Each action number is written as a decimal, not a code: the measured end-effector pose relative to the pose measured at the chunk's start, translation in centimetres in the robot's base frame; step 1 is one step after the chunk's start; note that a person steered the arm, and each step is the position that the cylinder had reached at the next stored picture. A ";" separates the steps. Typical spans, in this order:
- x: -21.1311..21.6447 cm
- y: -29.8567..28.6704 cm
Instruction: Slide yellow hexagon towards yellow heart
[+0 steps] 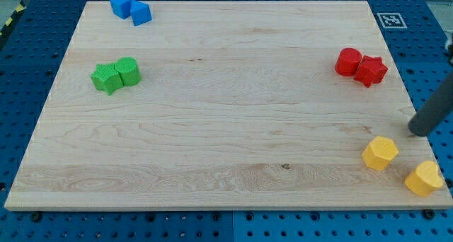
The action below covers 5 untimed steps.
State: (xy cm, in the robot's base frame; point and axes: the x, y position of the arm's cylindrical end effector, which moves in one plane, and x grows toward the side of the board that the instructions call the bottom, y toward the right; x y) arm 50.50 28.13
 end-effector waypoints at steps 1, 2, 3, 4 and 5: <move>-1.7 -3.0; -2.0 -6.5; -0.8 -10.0; 1.0 -10.5; 2.7 -9.6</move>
State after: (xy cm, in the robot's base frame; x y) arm 53.17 18.48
